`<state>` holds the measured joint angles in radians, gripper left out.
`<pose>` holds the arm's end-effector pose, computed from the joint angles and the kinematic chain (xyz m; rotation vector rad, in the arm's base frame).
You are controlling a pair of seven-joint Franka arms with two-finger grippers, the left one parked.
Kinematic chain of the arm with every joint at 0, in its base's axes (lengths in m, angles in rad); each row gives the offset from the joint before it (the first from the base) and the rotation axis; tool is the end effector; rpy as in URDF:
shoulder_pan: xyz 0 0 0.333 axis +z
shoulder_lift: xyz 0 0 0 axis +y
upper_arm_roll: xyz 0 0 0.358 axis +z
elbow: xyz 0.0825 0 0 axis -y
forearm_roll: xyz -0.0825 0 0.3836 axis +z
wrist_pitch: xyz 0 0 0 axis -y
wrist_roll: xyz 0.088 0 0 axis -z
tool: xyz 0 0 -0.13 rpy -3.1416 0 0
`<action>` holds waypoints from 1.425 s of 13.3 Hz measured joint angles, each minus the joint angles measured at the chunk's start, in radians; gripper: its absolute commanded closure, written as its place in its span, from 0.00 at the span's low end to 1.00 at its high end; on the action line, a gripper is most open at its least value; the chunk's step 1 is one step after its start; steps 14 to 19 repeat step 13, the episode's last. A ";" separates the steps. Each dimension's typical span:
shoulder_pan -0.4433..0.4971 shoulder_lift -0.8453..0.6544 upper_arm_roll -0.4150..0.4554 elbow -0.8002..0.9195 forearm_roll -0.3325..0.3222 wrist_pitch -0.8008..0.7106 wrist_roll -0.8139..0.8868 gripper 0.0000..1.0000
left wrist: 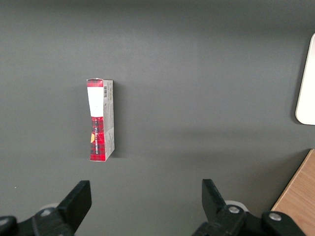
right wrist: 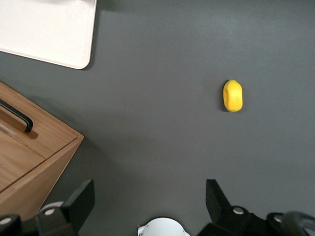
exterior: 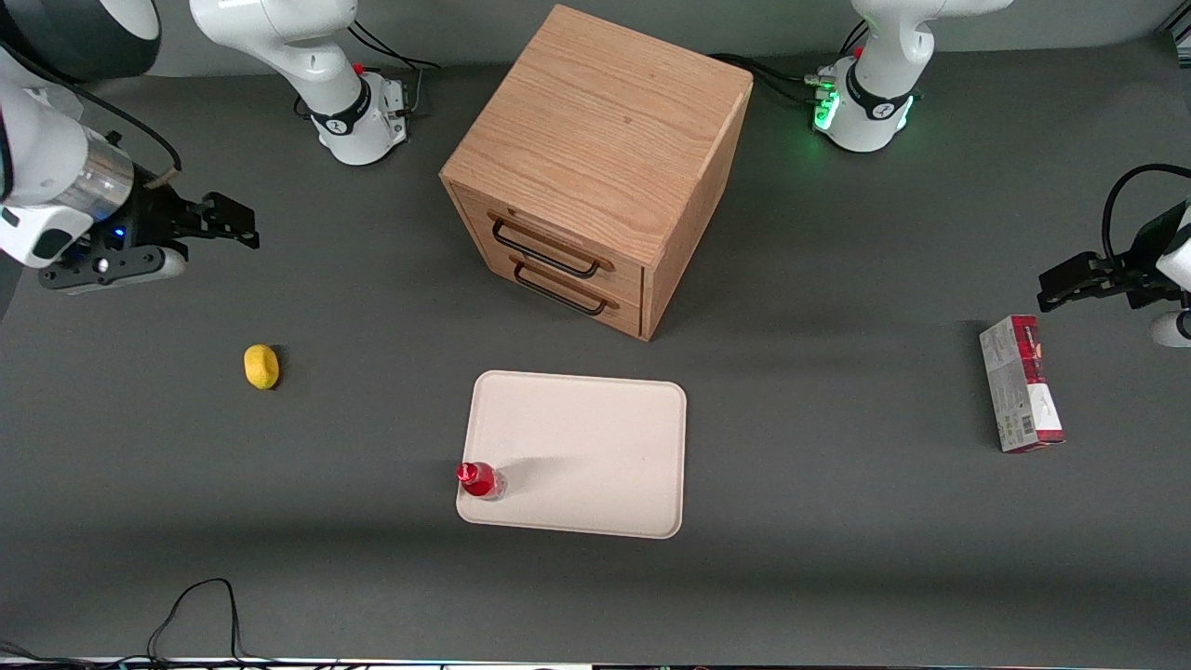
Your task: Place coke bottle on tray
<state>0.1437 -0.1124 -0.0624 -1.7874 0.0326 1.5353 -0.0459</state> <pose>0.4992 0.0434 0.5991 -3.0906 -0.1965 0.2181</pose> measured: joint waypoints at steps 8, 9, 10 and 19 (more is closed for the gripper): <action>-0.018 -0.010 0.002 0.061 0.000 -0.021 -0.029 0.00; -0.014 -0.007 0.003 0.065 0.000 -0.022 -0.030 0.00; -0.010 -0.004 0.004 0.068 0.000 -0.022 -0.030 0.00; -0.008 0.006 0.004 0.075 0.000 -0.022 -0.030 0.00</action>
